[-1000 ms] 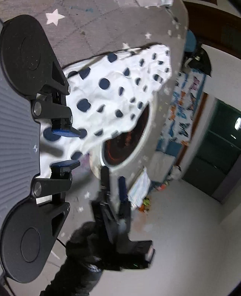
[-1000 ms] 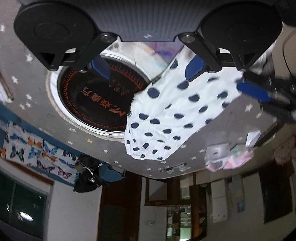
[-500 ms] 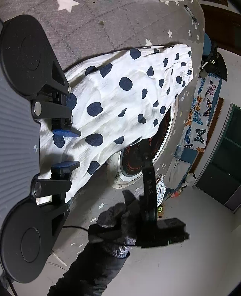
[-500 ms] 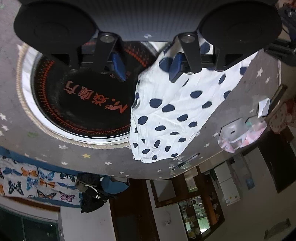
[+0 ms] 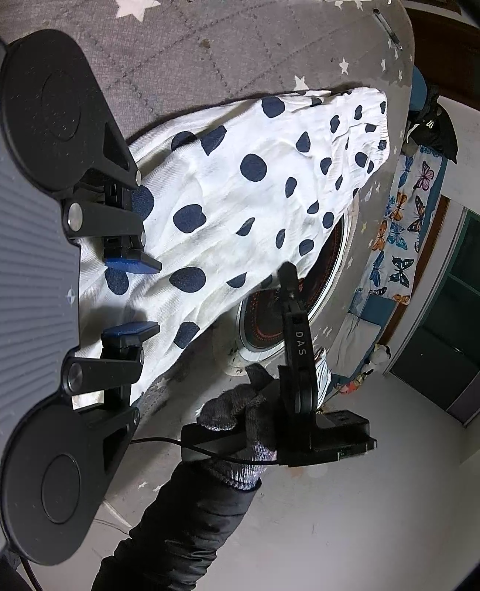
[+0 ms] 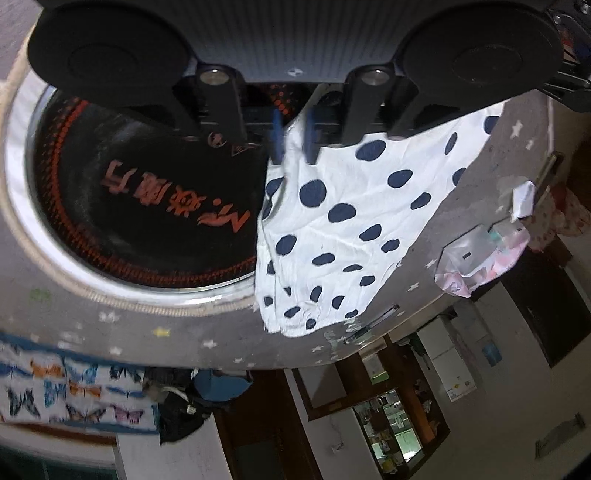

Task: Fold clothes
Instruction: 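Smooth the folded pants with the right gripper while the left gripper holds the hem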

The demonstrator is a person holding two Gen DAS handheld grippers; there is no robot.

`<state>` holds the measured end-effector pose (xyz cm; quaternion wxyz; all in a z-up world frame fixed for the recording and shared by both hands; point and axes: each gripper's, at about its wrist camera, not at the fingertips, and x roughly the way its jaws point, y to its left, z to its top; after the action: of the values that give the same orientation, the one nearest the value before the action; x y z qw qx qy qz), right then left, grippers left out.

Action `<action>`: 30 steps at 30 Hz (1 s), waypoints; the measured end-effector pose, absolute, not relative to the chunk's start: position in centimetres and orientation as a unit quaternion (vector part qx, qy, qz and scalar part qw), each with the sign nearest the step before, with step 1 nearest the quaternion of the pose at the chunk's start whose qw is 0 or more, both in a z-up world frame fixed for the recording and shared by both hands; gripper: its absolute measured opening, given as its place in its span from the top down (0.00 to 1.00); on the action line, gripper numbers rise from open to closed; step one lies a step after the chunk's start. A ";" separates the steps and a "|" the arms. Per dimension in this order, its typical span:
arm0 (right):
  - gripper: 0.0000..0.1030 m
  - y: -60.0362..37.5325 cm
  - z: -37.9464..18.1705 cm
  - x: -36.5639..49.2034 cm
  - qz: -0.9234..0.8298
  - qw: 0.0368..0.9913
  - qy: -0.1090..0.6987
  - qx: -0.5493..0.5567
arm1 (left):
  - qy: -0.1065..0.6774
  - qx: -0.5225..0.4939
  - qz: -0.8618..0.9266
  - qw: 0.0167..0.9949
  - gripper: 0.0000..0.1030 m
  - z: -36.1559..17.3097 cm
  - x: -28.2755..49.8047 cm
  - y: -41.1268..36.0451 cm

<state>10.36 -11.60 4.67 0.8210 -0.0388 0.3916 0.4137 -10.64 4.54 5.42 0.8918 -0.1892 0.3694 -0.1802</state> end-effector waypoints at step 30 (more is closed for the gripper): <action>0.74 -9.6 6.2 -1.6 0.508 0.762 0.328 -0.231 | 0.343 -0.192 -0.123 0.911 0.73 6.3 -9.4 8.0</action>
<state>-1.58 -9.57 6.18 0.7619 -0.2310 0.3279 0.5085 -9.41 7.97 6.25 0.9115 -0.1916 0.3426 -0.1230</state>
